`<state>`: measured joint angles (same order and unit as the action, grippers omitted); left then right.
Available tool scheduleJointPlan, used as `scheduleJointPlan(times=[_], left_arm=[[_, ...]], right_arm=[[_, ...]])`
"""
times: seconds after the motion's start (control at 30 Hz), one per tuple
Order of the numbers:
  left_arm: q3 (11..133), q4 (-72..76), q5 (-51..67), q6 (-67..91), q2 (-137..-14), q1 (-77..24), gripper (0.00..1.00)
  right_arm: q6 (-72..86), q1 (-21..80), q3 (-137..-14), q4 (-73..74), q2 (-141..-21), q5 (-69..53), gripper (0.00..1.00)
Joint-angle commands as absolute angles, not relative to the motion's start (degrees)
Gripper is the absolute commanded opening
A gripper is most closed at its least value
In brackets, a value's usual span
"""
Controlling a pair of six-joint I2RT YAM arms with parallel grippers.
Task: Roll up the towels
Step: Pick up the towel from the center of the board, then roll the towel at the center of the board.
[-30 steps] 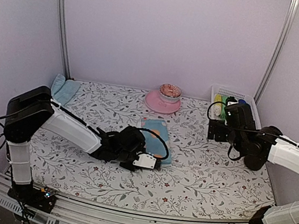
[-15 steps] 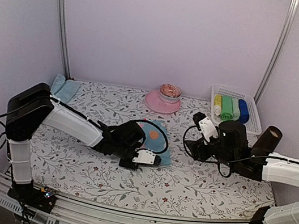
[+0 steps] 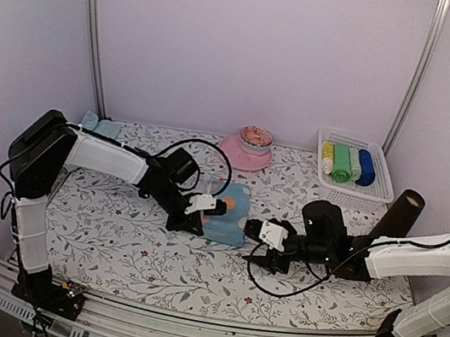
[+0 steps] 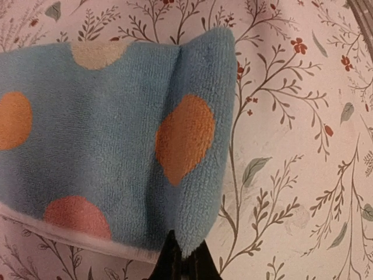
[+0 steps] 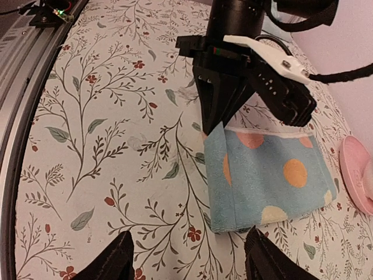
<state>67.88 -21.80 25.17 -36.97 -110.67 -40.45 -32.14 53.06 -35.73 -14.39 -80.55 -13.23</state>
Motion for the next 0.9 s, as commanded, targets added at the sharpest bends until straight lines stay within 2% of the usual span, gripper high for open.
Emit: scheduleJointPlan(times=[0.0, 0.27, 0.77, 0.87], left_arm=[[69.62, -27.06, 33.05, -35.24, -114.28, -38.49, 0.0], [72.27, -30.39, 36.17, -35.17, -117.5, -37.25, 0.02], [72.55, -31.63, 36.61, -35.85, -118.2, -36.65, 0.04], [72.45, -31.8, 36.54, -35.95, -118.22, -36.56, 0.04]], right_arm=[[-34.73, 54.03, -39.06, -15.81, -85.92, -17.48, 0.64], [-30.44, 54.05, -45.99, -15.54, -97.12, -13.36, 0.5], [-28.22, 53.05, -49.7, -15.51, -104.97, -9.76, 0.47], [-27.96, 52.64, -50.17, -15.02, -105.84, -10.16, 0.42]])
